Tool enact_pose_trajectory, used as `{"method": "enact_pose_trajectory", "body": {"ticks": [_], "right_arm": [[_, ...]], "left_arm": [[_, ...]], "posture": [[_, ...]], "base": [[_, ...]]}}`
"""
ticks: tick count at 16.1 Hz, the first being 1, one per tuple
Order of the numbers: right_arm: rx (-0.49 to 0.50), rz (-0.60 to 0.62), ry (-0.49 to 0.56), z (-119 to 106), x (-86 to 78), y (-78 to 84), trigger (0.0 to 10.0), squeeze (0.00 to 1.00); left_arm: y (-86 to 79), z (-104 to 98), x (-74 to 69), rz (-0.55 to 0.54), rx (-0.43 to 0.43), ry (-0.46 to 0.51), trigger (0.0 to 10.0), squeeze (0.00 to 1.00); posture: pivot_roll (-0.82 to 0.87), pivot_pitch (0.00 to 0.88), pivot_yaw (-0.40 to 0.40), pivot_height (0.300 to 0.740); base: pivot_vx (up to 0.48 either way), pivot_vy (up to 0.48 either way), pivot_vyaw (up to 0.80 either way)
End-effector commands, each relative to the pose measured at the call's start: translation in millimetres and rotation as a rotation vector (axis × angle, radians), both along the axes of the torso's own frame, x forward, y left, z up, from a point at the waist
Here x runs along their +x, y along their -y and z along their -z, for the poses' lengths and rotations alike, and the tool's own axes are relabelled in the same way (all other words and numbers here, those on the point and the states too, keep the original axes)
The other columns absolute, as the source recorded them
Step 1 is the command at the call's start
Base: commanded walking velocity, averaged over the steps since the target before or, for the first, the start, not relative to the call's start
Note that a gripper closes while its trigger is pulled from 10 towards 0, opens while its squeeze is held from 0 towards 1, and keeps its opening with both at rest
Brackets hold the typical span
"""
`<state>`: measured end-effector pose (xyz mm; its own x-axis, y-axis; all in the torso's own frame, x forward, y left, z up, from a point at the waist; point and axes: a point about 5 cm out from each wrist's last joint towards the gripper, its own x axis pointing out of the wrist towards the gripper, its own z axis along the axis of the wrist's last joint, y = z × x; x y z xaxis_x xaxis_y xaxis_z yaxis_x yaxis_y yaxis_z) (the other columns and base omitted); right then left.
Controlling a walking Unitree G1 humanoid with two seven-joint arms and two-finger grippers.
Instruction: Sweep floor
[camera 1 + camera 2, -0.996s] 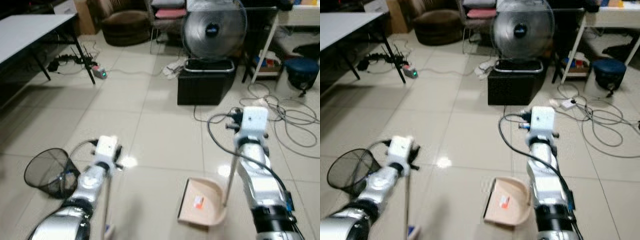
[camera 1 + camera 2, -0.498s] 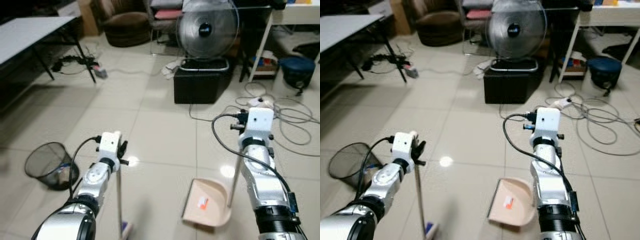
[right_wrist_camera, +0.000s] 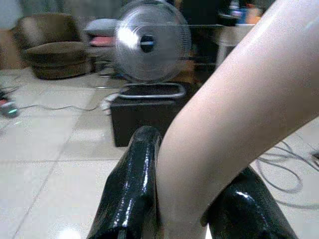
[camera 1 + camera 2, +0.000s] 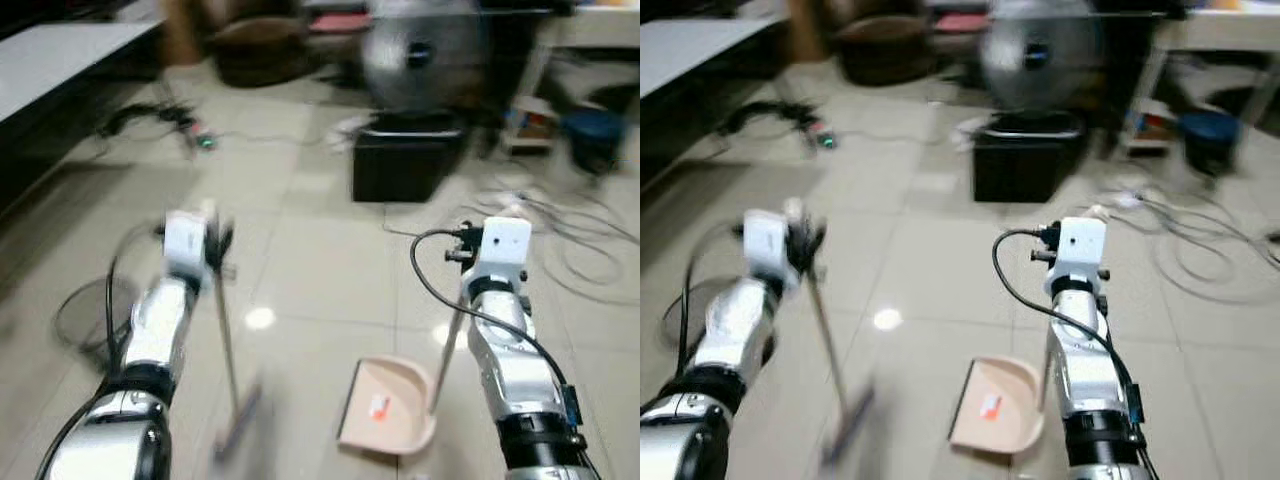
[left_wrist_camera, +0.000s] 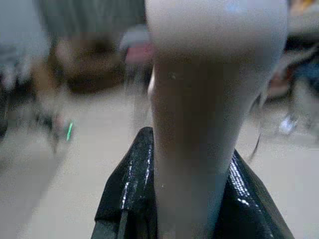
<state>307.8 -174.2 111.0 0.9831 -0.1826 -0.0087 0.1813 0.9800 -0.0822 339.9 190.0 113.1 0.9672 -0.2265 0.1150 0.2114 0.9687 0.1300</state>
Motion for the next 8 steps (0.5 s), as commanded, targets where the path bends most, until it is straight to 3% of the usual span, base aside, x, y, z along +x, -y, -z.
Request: {"method": "enact_pose_trajectory", "body": {"ticks": [1, 4, 8], "right_arm": [[-0.009, 0.015, 0.031, -7.6, 0.4, 5.2, 10.0, 0.00], [-0.004, 0.014, 0.033, -7.3, -0.2, 5.3, 10.0, 0.00], [-0.014, -0.003, 0.036, -6.4, -0.9, 4.0, 10.0, 0.00]], "left_arm": [[27.9, -29.0, 1.8, 0.049, -0.020, 0.117, 10.0, 0.00], [36.1, -32.6, -8.9, 0.067, -0.029, 0.135, 10.0, 0.00], [27.7, -23.5, -19.8, 0.032, -0.006, 0.063, 10.0, 0.00]], "posture": [[-0.05, 0.022, 0.095, 0.740], [-0.05, 0.016, 0.095, 0.740], [-0.05, 0.006, 0.095, 0.740]], "base": [[0.360, 0.000, -0.80], [0.365, 0.000, -0.73], [0.350, 0.000, 0.00]]}}
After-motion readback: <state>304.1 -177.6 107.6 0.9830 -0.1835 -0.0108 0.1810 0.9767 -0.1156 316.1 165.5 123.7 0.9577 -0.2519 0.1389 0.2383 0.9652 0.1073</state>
